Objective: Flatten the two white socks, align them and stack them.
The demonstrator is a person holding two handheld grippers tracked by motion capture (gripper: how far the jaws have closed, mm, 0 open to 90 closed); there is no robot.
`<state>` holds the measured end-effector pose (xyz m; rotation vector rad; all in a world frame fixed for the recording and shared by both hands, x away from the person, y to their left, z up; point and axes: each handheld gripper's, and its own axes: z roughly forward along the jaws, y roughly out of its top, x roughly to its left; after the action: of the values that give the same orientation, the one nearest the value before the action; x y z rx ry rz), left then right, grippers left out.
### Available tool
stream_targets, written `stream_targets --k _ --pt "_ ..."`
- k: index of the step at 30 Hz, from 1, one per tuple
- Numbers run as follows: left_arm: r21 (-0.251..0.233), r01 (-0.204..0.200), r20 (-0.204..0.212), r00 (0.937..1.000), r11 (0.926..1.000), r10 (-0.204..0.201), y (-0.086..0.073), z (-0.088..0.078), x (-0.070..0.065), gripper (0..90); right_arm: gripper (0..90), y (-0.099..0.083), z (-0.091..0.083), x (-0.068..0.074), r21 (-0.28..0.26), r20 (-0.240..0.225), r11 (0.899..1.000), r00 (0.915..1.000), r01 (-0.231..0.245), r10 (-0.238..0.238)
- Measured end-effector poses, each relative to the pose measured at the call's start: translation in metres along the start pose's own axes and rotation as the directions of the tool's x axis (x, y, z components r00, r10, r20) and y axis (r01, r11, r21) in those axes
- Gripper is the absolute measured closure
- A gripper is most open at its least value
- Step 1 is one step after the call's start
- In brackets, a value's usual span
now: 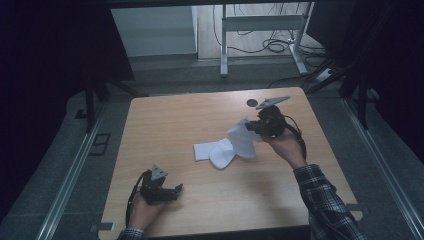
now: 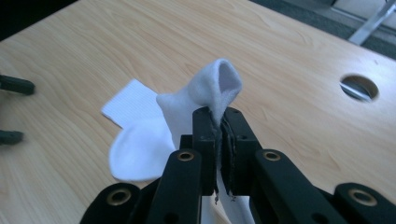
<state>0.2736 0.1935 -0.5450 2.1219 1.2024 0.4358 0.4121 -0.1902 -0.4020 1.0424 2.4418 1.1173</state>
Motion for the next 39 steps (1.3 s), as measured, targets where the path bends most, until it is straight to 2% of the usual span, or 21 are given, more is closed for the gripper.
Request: stream_targets --k 1,2,3,6,8,10,14,16,17,18,21,23,27,28,29,30,32,35,39 --pt "0.000 0.000 0.000 1.0000 1.0000 0.000 0.000 0.000 0.000 11.3 83.8 0.000 0.000 0.000 0.000 0.000 1.000 1.0000 0.000 0.000" --pt "0.000 0.000 0.000 1.0000 1.0000 0.000 0.000 0.000 0.000 11.3 83.7 -0.009 0.000 -0.008 0.004 0.007 1.000 0.9998 -0.019 0.019" --pt "0.000 0.000 0.000 1.0000 1.0000 0.000 0.000 0.000 0.000 11.3 83.7 -0.009 0.000 -0.008 0.004 0.007 1.000 0.9998 -0.019 0.019" --pt "0.000 0.001 0.000 1.0000 1.0000 -0.001 0.000 0.000 0.000 11.3 83.5 -0.022 0.002 -0.018 0.020 0.029 0.999 0.9989 -0.039 0.038" --pt "0.000 0.005 0.000 1.0000 1.0000 -0.005 0.000 0.000 0.000 11.3 83.2 -0.038 0.006 -0.029 0.033 0.047 0.997 0.9970 -0.064 0.062" --pt "0.000 0.006 0.000 1.0000 1.0000 -0.006 0.000 0.000 0.000 11.3 83.0 -0.044 0.008 -0.032 0.040 0.056 0.997 0.9962 -0.068 0.066" --pt "-0.001 0.006 0.000 1.0000 1.0000 -0.006 0.000 0.000 0.000 11.3 82.5 -0.067 0.016 -0.046 0.069 0.090 0.993 0.9916 -0.099 0.092" --pt "-0.001 0.006 0.000 1.0000 1.0000 -0.006 0.000 0.000 0.000 11.3 82.3 -0.078 0.019 -0.053 0.081 0.097 0.989 0.9886 -0.123 0.115" --pt "-0.001 0.006 0.000 1.0000 1.0000 -0.006 0.000 0.000 0.000 11.3 80.7 -0.091 0.021 -0.058 0.094 0.105 0.984 0.9848 -0.148 0.139" --pt "-0.001 0.004 0.000 1.0000 1.0000 -0.004 0.000 0.000 0.000 11.3 80.7 -0.091 0.021 -0.058 0.094 0.105 0.984 0.9848 -0.148 0.139" --pt "-0.001 0.004 -0.004 1.0000 1.0000 -0.004 0.000 0.000 -0.001 11.3 72.5 -0.105 0.024 -0.062 0.121 0.085 0.978 0.9835 -0.169 0.159" --pt "0.000 0.005 -0.005 1.0000 1.0000 -0.005 0.000 0.000 -0.001 11.3 67.0 -0.110 0.024 -0.062 0.133 0.096 0.978 0.9846 -0.158 0.146" --pt "0.000 0.008 -0.007 0.9999 1.0000 -0.008 0.000 0.000 -0.001 11.3 61.7 -0.111 0.009 -0.066 0.084 0.088 0.981 0.9817 -0.176 0.169" --pt "0.000 0.009 -0.008 0.9999 1.0000 -0.009 0.000 0.000 -0.001 11.3 62.1 -0.109 0.003 -0.068 0.071 0.092 0.982 0.9815 -0.175 0.168" --pt "0.000 0.009 -0.008 0.9999 1.0000 -0.009 0.000 0.000 -0.001 11.3 67.3 -0.107 -0.003 -0.070 0.057 0.092 0.982 0.9801 -0.182 0.176" --pt "0.000 0.010 -0.008 0.9999 1.0000 -0.010 0.000 0.000 -0.001 11.3 67.3 -0.107 -0.003 -0.070 0.057 0.092 0.982 0.9801 -0.182 0.176" --pt "0.000 0.009 -0.008 0.9999 1.0000 -0.009 0.000 0.000 -0.001 11.3 73.6 -0.108 -0.006 -0.072 0.064 0.095 0.979 0.9780 -0.192 0.186" --pt "0.000 0.008 -0.009 0.9999 1.0000 -0.008 0.000 0.000 -0.001 11.3 80.9 -0.115 0.000 -0.074 0.097 0.090 0.975 0.9777 -0.198 0.190" --pt "0.000 0.007 -0.008 0.9999 1.0000 -0.007 0.000 0.000 -0.001 11.3 82.8 -0.129 0.015 -0.074 0.135 0.083 0.969 0.9766 -0.208 0.198"
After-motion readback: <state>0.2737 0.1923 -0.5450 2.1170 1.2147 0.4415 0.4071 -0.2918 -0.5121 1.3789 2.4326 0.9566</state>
